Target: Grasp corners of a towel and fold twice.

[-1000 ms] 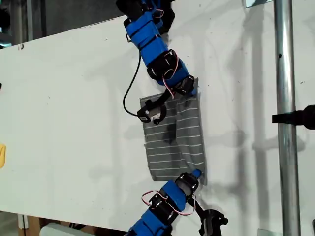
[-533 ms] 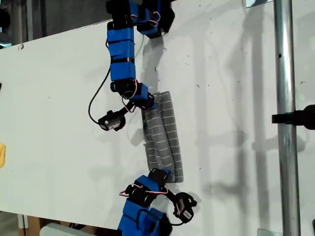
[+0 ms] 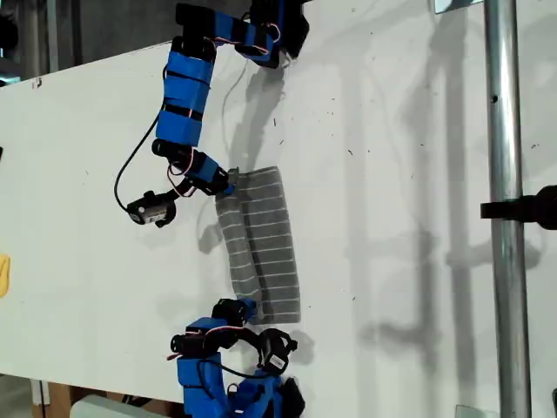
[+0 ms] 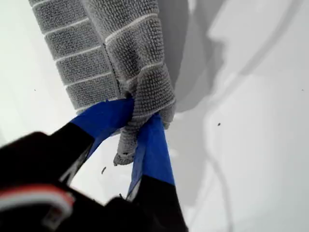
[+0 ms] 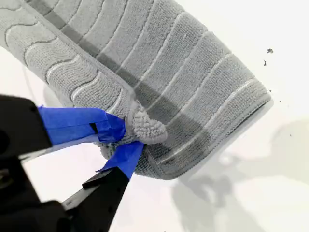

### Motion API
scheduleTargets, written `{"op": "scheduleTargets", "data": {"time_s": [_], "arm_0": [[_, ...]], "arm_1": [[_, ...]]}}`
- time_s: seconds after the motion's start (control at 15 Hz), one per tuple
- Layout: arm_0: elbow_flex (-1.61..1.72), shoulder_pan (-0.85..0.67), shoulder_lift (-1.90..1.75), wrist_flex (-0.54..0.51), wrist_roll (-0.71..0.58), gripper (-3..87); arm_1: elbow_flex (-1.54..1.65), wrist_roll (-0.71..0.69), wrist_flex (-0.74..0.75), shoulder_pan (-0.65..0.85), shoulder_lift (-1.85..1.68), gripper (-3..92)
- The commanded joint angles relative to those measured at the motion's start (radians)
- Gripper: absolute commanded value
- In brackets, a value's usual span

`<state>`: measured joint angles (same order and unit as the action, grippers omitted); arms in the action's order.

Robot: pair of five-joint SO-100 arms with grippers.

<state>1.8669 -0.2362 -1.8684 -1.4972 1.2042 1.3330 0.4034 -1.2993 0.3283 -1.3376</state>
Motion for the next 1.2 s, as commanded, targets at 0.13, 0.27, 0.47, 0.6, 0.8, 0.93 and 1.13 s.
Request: {"op": "scheduleTargets", "data": {"time_s": [0.13, 0.27, 0.47, 0.6, 0.8, 0.93, 1.13], "arm_0": [[0.058, 0.114, -0.046, 0.063, 0.112, -1.6], [0.095, 0.184, -0.046, 0.115, 0.181, -1.5], [0.193, 0.261, -0.046, 0.249, 0.275, -1.5], [0.295, 0.275, -0.044, 0.339, 0.325, -1.5], [0.414, 0.287, -0.043, 0.454, 0.385, -1.5], [0.428, 0.288, -0.052, 0.456, 0.393, 7.4], [0.390, 0.285, -0.172, 0.322, 0.390, 25.3]], "arm_1": [[0.067, 0.058, 0.048, -0.091, -0.035, -0.3], [0.084, 0.094, 0.035, -0.143, -0.018, -0.3], [0.106, 0.133, 0.040, -0.190, 0.032, -0.3], [0.114, 0.150, 0.083, -0.204, 0.098, -0.3], [0.110, 0.163, 0.118, -0.207, 0.179, -0.3], [0.110, 0.184, 0.092, -0.196, 0.183, 3.8], [0.061, 0.184, -0.074, -0.178, 0.101, 27.4]]}}
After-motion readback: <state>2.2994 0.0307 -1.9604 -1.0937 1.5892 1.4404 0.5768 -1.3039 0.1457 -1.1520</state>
